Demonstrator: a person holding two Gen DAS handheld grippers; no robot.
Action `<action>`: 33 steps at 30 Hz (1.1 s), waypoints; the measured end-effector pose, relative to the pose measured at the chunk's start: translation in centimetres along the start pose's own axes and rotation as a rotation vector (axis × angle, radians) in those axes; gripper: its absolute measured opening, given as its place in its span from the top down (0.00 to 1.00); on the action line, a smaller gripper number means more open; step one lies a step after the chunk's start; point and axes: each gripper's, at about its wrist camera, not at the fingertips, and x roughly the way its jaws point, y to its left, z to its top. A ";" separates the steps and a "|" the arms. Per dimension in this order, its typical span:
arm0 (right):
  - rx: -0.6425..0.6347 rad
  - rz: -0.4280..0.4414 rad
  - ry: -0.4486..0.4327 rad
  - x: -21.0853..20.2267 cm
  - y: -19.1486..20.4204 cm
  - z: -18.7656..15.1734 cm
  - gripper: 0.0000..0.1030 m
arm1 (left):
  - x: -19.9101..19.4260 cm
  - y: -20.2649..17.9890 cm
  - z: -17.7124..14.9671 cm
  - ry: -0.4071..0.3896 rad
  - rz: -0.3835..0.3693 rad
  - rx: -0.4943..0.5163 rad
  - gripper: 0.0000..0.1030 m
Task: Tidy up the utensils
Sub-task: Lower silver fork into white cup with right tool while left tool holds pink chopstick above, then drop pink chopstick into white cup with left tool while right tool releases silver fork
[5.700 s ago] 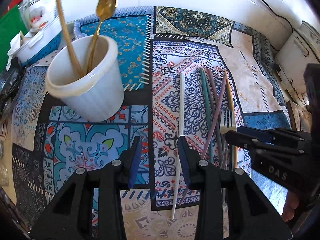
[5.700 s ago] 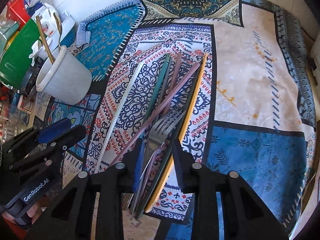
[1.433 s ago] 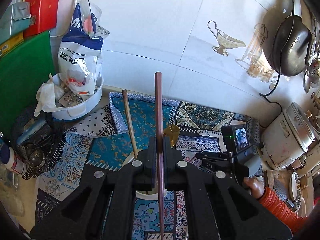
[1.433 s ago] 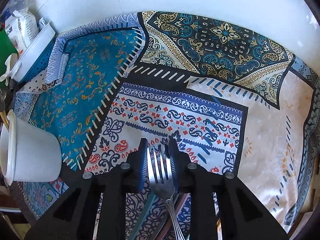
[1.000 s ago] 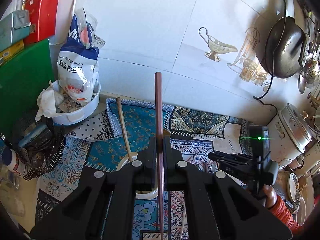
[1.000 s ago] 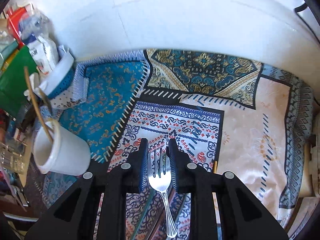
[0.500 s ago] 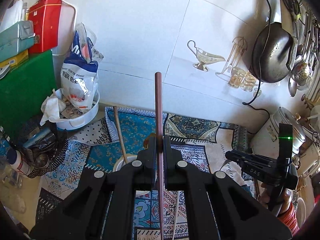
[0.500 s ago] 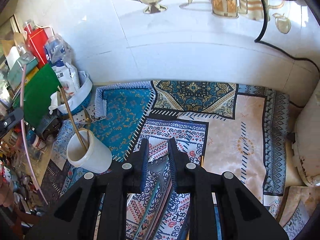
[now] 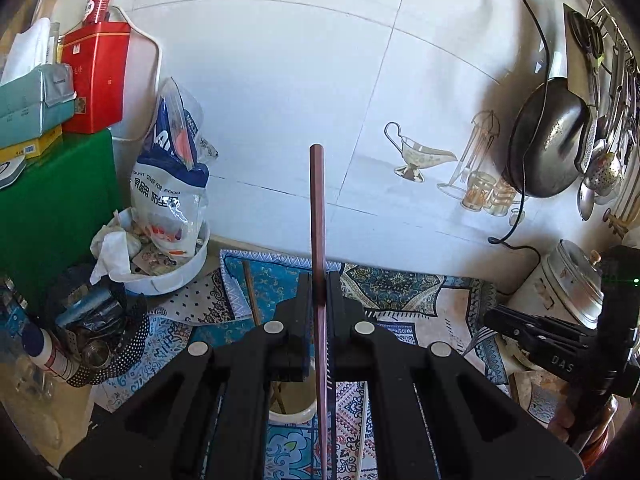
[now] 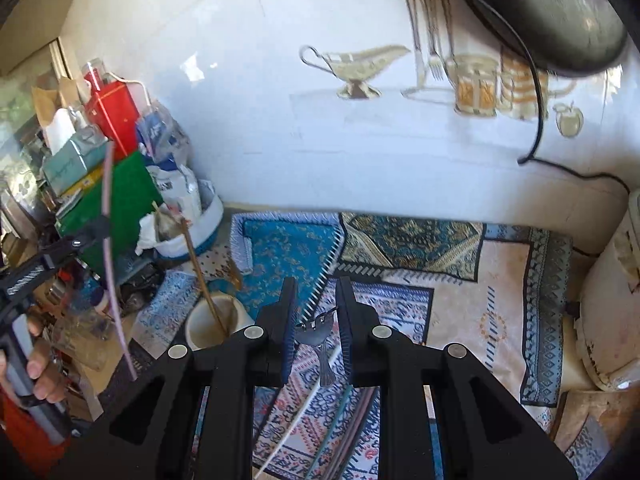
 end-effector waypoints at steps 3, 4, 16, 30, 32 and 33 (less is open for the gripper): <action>-0.015 0.023 -0.031 -0.6 1.5 1.0 0.83 | 0.7 0.5 0.8 -0.015 0.004 0.002 0.96; -0.019 0.031 -0.040 -0.7 2.0 1.3 0.83 | 1.0 0.7 1.1 -0.020 0.005 0.002 0.96; -0.053 0.115 -0.057 1.5 7.0 3.2 0.83 | 5.5 2.9 2.4 -0.037 0.013 0.019 0.96; -0.025 0.103 0.096 8.5 9.1 1.3 0.83 | 10.7 5.2 -0.9 0.028 -0.001 0.052 0.96; -0.019 0.094 0.119 9.3 9.0 0.9 0.83 | 11.1 5.5 -1.5 0.042 -0.003 0.059 0.96; -0.016 0.086 0.136 9.8 8.9 0.6 0.83 | 11.2 5.6 -1.7 0.050 -0.006 0.062 0.96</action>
